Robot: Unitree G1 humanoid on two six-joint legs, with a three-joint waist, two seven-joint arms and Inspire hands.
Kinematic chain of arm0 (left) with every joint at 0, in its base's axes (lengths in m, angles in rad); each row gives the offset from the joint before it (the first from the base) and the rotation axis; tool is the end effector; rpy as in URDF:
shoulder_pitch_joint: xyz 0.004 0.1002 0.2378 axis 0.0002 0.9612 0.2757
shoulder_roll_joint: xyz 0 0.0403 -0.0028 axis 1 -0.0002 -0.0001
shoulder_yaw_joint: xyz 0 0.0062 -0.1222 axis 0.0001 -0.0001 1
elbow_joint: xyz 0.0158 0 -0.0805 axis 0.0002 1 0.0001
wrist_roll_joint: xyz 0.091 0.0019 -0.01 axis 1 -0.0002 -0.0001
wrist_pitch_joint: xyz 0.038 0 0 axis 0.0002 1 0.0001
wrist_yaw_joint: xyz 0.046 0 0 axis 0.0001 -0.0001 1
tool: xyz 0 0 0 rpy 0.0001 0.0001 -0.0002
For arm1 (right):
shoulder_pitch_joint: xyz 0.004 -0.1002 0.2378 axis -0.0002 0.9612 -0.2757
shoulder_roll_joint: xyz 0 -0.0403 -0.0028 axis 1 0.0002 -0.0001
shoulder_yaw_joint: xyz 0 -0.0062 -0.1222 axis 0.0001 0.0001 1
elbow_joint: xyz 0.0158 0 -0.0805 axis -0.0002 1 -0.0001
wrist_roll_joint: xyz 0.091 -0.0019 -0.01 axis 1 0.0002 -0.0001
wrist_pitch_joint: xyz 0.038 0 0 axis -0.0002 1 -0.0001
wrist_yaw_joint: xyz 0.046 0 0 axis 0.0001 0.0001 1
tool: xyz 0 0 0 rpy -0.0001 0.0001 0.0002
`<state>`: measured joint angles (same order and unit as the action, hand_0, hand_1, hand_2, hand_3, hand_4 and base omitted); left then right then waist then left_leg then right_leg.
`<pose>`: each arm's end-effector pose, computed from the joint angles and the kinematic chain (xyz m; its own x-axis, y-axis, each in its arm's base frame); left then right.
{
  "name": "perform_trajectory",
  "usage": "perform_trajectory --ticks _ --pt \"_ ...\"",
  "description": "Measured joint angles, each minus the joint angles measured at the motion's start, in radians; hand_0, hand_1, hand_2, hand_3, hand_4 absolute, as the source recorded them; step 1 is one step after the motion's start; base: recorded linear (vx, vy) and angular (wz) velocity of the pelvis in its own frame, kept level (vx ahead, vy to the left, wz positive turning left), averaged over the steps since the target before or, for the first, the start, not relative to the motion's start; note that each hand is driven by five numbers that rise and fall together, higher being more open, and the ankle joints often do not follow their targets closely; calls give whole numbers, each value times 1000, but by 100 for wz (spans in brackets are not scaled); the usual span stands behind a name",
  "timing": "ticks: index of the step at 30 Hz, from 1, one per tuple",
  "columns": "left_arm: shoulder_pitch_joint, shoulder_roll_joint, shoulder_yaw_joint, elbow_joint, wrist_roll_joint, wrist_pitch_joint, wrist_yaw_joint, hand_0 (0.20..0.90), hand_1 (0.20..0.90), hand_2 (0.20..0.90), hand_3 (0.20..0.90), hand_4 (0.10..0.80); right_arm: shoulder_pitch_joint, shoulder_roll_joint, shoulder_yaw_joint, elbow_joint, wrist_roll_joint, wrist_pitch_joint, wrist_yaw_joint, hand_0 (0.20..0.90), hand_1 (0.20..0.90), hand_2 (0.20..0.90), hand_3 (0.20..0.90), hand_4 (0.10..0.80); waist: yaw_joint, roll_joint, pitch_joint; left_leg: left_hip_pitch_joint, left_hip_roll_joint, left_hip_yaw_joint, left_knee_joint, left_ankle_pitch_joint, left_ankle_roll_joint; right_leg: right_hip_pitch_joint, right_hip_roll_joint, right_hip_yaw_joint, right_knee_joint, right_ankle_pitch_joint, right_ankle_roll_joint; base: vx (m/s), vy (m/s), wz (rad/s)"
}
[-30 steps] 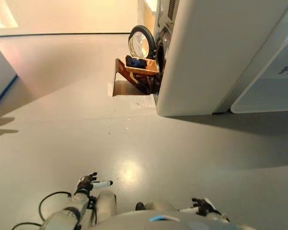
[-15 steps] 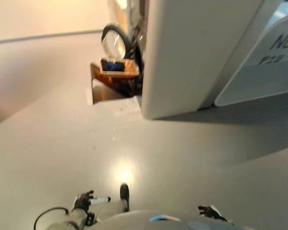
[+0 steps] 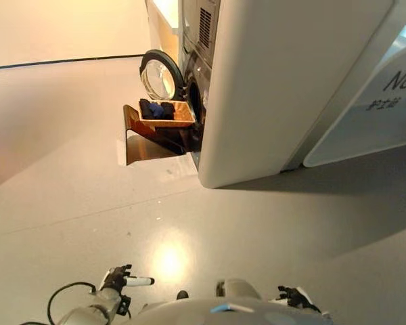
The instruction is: Pick up the clothes and place them into the washing machine
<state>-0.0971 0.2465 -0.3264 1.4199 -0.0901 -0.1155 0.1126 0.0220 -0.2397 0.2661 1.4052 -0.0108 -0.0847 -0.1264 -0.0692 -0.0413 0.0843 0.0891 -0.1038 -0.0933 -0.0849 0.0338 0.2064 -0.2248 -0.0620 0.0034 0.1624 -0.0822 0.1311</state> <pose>0.0778 0.2274 -0.1255 0.3689 0.2598 -0.8924 0.1984 0.9160 0.3487 0.0332 -0.2279 -0.1316 0.2500 -0.2839 -0.9257 -0.2430 0.9070 -0.3438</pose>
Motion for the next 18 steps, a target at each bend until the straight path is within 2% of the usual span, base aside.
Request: perform_trajectory --ticks 2,3,4,5,6,7,8,9,10,11,12,13,14,15,16,17,18 --pt "12 -8 0 3 0 1 -4 900 900 900 900 800 13 17 -2 -3 -12 1 2 900 900 900 900 800 -3 -25 7 23 -10 -23 4 -22 -14 3 -3 -31 -161 135 -12 375 -79 37" --pt "18 -7 -1 3 4 1 -12 900 900 900 900 800 19 21 -3 -3 -16 1 3 900 900 900 900 800 -7 -29 2 29 -11 -35 4 -31 -28 9 -3 -42 -205 169 -9 236 -68 45" --pt "27 -6 -1 3 12 0 -10 900 900 900 900 800 28 26 -1 2 -20 1 7 900 900 900 900 800 -15 -34 -12 31 -12 -62 0 -48 -50 16 -3 -30 -206 181 -14 255 -101 54" --pt "31 -4 -3 3 16 -1 -11 900 900 900 900 800 36 28 -2 2 -20 1 10 900 900 900 900 800 -26 -44 -22 41 -17 -76 0 -53 -56 31 -11 -27 -209 173 -4 418 -175 73" --pt "36 -11 -9 3 20 -2 -13 900 900 900 900 800 54 24 -5 2 -20 0 18 900 900 900 900 800 -39 -34 -23 78 2 -98 -1 -79 -65 71 1 -27 -213 231 -22 549 -244 70" --pt "56 -18 -7 3 20 -2 -14 900 900 900 900 800 63 22 -6 9 -20 5 20 900 900 900 900 800 -44 -7 -46 94 31 -105 0 -105 -79 83 35 2 -198 229 -40 491 -217 77" --pt "79 -24 -10 5 20 -2 -17 900 900 900 900 800 76 23 -19 6 -20 8 21 900 900 900 900 800 -56 8 -77 106 59 -100 9 -117 -108 101 61 4 -195 238 -73 288 -158 58" --pt "84 -27 -9 4 20 -1 -19 900 900 900 900 800 77 24 -35 0 -20 8 20 900 900 900 900 800 -58 14 -80 118 67 -97 42 -136 -125 129 72 7 -198 236 -115 247 -162 51" --pt "82 -32 -9 4 21 -2 -25 900 900 900 900 800 74 25 -32 0 -27 11 20 900 900 900 900 800 -52 11 -80 104 64 -88 123 -159 -163 167 76 11 -219 232 -131 233 -186 45" --pt "66 -30 -9 2 19 -5 -28 900 900 900 900 800 75 26 -23 1 -41 18 21 900 900 900 900 800 -52 -8 -81 35 42 -76 292 -189 -217 203 64 8 -244 235 -135 225 -182 32" --pt "53 -24 -9 3 17 -9 -24 900 900 900 900 800 79 21 -10 4 -41 18 19 900 900 900 900 800 -39 -14 -79 -21 30 -52 425 -196 -262 217 59 8 -247 230 -160 206 -159 5" --pt "43 -24 -8 2 12 -16 -22 900 900 900 900 800 67 -1 3 5 -38 17 18 900 900 900 900 800 -16 -9 -72 -106 18 -32 621 -180 -307 228 65 18 -240 217 -195 230 -166 -30" --pt "39 -28 -8 3 11 -17 -22 900 900 900 900 800 57 -15 8 7 -22 16 16 900 900 900 900 800 -15 -2 -62 -150 25 -24 733 -151 -355 242 66 20 -239 222 -195 245 -169 -50" --pt "40 -27 -2 4 11 -16 -21 900 900 900 900 800 38 -23 9 0 -17 16 15 900 900 900 900 800 -15 -1 -60 -169 24 -24 777 -137 -365 259 68 22 -237 202 -218 256 -148 -38" --pt "36 -26 -3 1 12 -16 -19 900 900 900 900 800 28 -27 13 -8 -15 14 14 900 900 900 900 800 -18 -3 -58 -191 43 -6 839 -105 -373 267 72 23 -240 197 -225 361 -117 -28" --pt "27 -21 -6 -10 12 -22 -19 900 900 900 900 800 15 -25 19 -13 -10 13 13 900 900 900 900 800 -14 -13 -57 -225 76 23 859 -106 -367 274 77 45 -235 178 -236 284 -57 -24" --pt "9 -13 -13 -20 14 -28 -19 900 900 900 900 800 -5 -16 20 -3 -7 14 9 900 900 900 900 800 4 -33 -48 -243 126 95 805 -119 -343 272 73 60 -230 169 -246 314 -15 -17"
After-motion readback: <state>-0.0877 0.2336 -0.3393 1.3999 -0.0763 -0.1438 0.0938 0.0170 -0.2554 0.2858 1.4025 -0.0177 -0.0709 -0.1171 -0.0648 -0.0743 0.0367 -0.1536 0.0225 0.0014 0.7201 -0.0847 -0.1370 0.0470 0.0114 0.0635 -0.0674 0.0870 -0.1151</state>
